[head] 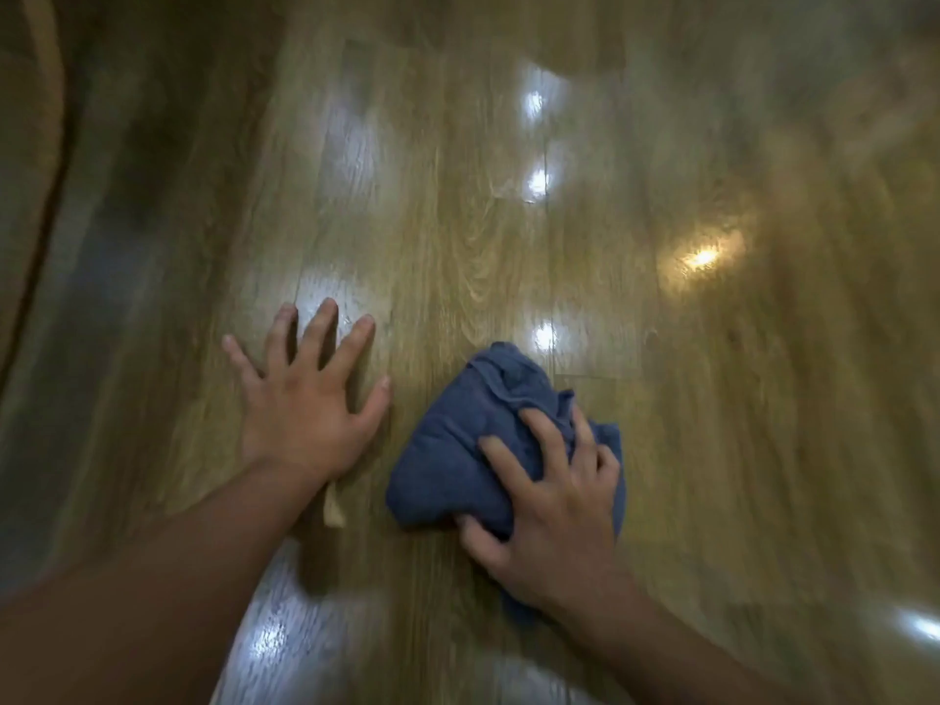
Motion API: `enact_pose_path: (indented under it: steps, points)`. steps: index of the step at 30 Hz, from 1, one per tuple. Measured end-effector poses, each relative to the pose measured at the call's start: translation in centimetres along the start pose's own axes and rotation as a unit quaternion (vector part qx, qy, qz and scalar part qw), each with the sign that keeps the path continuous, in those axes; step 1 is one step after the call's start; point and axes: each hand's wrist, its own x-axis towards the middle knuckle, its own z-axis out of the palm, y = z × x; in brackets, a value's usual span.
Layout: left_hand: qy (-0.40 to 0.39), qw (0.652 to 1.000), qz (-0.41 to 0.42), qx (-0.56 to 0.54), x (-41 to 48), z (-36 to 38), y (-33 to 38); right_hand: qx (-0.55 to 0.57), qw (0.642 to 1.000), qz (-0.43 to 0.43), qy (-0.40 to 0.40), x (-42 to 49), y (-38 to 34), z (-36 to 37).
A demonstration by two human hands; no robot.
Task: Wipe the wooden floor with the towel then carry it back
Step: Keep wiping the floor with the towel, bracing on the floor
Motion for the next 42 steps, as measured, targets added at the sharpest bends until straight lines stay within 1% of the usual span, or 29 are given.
enact_pose_path:
  steps: [2, 5, 8, 9, 11, 13, 15, 19, 20, 21, 22, 23, 24, 25, 26, 27, 28, 29, 32, 34, 36, 38, 40, 42]
  points:
    - [-0.002, 1.000, -0.002, 0.001, 0.0, -0.2, 0.1, -0.001, 1.000, 0.030, 0.009, 5.1, 0.2, -0.3]
    - [-0.013, 1.000, -0.006, -0.006, 0.2, -0.4, 0.3, -0.020, 0.994, 0.103, 0.017, 15.7, 1.3, 0.5]
    - [-0.012, 1.000, -0.011, -0.006, 0.1, -0.2, 0.1, 0.004, 0.993, 0.118, -0.005, 26.8, 3.0, 0.8]
    - [-0.013, 1.000, -0.009, -0.004, 0.1, -0.2, 0.1, 0.001, 0.992, 0.122, -0.015, 29.1, 3.4, 0.9]
    - [-0.016, 1.000, -0.008, -0.003, 0.1, -0.2, 0.0, -0.016, 0.992, 0.127, -0.015, 31.0, 3.3, 1.4]
    - [-0.024, 1.000, -0.008, -0.002, 0.2, -0.3, 0.1, -0.016, 0.993, 0.115, 0.005, 28.7, 2.4, 1.4]
    - [-0.030, 0.999, -0.009, 0.003, 0.1, -0.4, 0.1, 0.005, 0.997, 0.075, 0.021, 23.0, 1.8, 1.1]
    - [-0.051, 0.998, -0.005, 0.026, 0.2, -0.7, 0.2, 0.009, 1.000, 0.000, -0.009, 4.7, 0.4, 1.1]
    - [-0.057, 0.998, -0.004, 0.025, 0.1, -0.8, 0.3, 0.019, 0.999, 0.009, -0.034, 0.5, -0.1, 1.1]
    - [-0.062, 0.998, -0.002, 0.021, 0.2, -1.0, 0.3, 0.041, 0.996, 0.045, -0.059, -2.3, -0.3, 0.8]
    - [-0.066, 0.998, -0.001, 0.017, 0.3, -1.1, 0.3, 0.077, 0.988, 0.082, -0.106, -3.4, -0.5, 0.5]
    - [-0.070, 0.997, 0.000, 0.014, 0.3, -1.1, 0.3, 0.093, 0.981, 0.100, -0.138, -3.2, -0.3, 0.6]
    - [-0.073, 0.997, 0.000, 0.013, 0.3, -1.2, 0.4, 0.069, 0.988, 0.078, -0.114, -2.3, 0.0, 0.8]
    - [-0.073, 0.997, 0.001, 0.012, 0.3, -1.2, 0.4, 0.058, 0.995, 0.033, -0.076, -0.7, 0.4, 0.9]
    - [-0.070, 0.997, -0.001, 0.012, 0.3, -1.3, 0.4, 0.059, 0.997, 0.000, -0.040, 1.8, 0.7, 0.7]
    - [-0.068, 0.998, -0.004, 0.010, 0.4, -1.4, 0.4, 0.053, 0.999, -0.011, 0.001, 5.5, 1.0, 0.5]
    - [-0.069, 0.998, -0.005, 0.007, 0.4, -1.5, 0.4, 0.043, 0.999, 0.014, 0.032, 10.0, 1.2, 0.1]
    - [-0.069, 0.998, -0.003, 0.006, 0.5, -1.5, 0.4, 0.024, 0.998, 0.036, 0.040, 14.4, 1.6, 0.0]
    - [-0.053, 0.999, -0.006, 0.012, 0.4, -1.0, 0.3, 0.017, 0.995, 0.093, 0.023, 27.4, 3.5, -0.3]
    - [-0.043, 0.999, -0.011, 0.013, 0.3, -0.8, 0.2, 0.002, 0.995, 0.100, 0.018, 32.0, 4.0, -0.5]
    - [-0.039, 0.999, -0.012, 0.016, 0.4, -0.7, 0.2, -0.018, 0.994, 0.107, 0.023, 32.3, 3.2, 0.2]
    - [-0.035, 0.999, -0.011, 0.016, 0.2, -0.6, 0.2, -0.019, 0.992, 0.121, 0.012, 29.3, 1.7, 0.0]
    - [-0.030, 0.999, -0.012, 0.014, 0.2, -0.7, 0.2, -0.009, 0.993, 0.119, 0.007, 23.0, 0.4, 0.0]
    - [-0.034, 0.999, -0.008, 0.023, 0.2, -0.6, 0.3, -0.021, 0.994, 0.105, -0.020, 12.8, -1.1, -0.2]
